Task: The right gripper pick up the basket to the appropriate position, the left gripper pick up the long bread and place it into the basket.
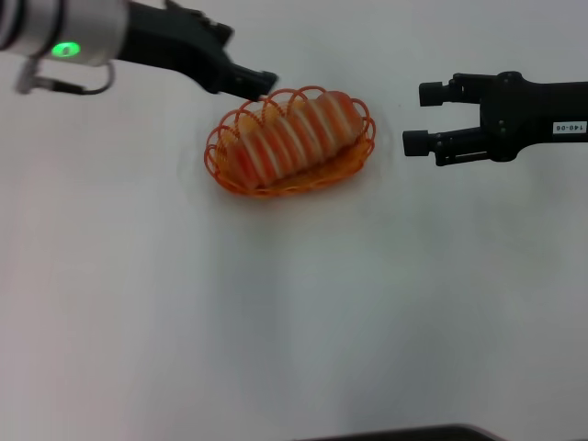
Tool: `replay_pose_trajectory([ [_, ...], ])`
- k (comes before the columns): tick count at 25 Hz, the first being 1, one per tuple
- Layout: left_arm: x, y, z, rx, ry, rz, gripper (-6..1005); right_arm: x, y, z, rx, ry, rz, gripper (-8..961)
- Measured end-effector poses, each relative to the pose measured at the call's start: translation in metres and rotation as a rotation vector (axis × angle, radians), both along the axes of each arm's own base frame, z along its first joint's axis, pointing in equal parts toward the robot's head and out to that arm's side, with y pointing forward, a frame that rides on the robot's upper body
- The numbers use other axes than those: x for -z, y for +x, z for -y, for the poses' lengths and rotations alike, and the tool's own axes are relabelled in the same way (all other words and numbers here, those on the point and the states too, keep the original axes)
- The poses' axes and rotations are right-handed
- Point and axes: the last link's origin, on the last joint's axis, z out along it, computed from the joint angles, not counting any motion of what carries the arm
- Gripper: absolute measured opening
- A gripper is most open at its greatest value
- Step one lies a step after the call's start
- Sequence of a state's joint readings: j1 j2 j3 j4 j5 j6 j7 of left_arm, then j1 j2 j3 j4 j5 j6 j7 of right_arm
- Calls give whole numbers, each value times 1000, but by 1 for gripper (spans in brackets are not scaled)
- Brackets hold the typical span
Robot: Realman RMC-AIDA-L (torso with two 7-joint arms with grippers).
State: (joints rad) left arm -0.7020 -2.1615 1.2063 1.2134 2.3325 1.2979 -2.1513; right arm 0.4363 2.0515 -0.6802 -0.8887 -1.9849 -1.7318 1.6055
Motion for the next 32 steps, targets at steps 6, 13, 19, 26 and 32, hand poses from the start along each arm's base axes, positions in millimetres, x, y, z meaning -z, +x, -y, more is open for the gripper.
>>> replay_pose_trajectory([
  [6,-55,-61,26,-145,23,224,940,-1,-1,0,0,3,-7,957],
  [13,-93,-146,77,-274,-39,431,938,3,-3,-3,-4,3,-11,957],
  [19,-100,-175,97,-317,-48,519,937,8,-4,-4,-1,-10,-21,957],
  [26,-100,-175,102,-313,-68,538,937,10,-4,-5,4,-11,-20,957],
  [32,-98,-173,103,-311,-79,547,937,11,-4,-5,5,-10,-20,957],
])
